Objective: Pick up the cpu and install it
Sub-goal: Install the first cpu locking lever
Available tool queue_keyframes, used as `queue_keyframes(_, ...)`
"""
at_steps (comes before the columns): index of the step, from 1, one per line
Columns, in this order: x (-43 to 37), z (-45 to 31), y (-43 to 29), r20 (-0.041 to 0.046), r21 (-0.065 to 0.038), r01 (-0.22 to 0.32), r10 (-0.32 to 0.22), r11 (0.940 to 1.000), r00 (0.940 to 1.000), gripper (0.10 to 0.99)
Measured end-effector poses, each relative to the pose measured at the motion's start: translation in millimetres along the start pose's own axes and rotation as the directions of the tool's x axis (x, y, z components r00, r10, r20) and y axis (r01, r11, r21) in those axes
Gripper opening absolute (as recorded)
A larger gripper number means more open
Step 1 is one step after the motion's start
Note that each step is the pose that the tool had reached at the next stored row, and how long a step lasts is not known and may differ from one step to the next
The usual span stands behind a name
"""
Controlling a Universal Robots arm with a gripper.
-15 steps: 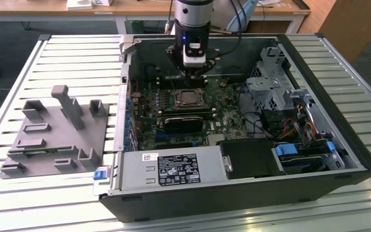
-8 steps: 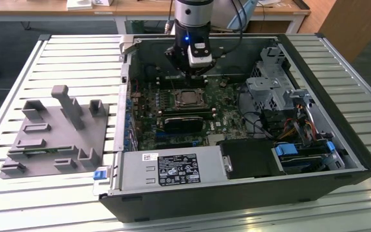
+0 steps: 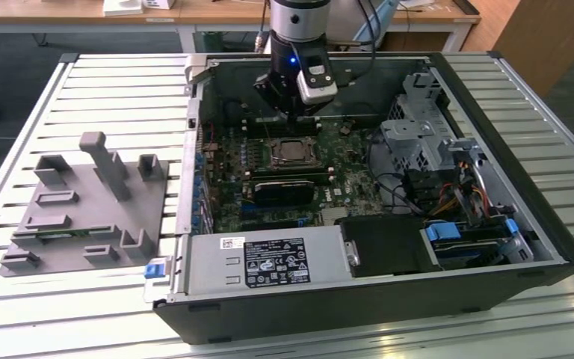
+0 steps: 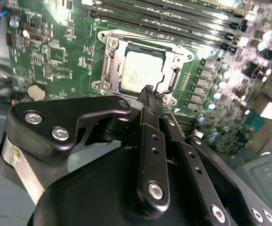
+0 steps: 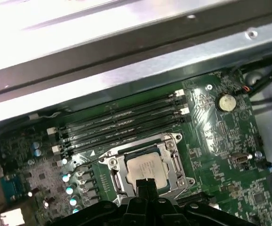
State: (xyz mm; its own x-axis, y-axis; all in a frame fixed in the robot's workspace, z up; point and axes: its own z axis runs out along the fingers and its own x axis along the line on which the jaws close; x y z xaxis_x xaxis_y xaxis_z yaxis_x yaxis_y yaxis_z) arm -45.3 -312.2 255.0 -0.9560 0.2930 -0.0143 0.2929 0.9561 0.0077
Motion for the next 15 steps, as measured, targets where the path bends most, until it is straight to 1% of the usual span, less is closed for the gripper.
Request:
queue_keyframes(2,0.0,0.0,0.0,-0.0003,0.000,0.036,-0.036,0.9994,0.9994,0.106)
queue_keyframes(4,0.0,0.1,0.0,-0.0006,-0.001,0.072,-0.072,0.9974,0.9974,0.106)
queue_keyframes(7,0.0,0.2,0.0,-0.0009,-0.002,0.127,-0.127,0.9920,0.9920,0.106)
queue_keyframes(10,0.0,0.3,0.0,-0.0011,-0.003,0.180,-0.180,0.9837,0.9837,0.106)
queue_keyframes(14,0.0,0.5,0.0,-0.0015,-0.004,0.250,-0.250,0.9682,0.9682,0.106)
queue_keyframes(15,0.0,0.5,-0.1,-0.0022,-0.011,0.261,-0.261,0.9652,0.9652,0.106)
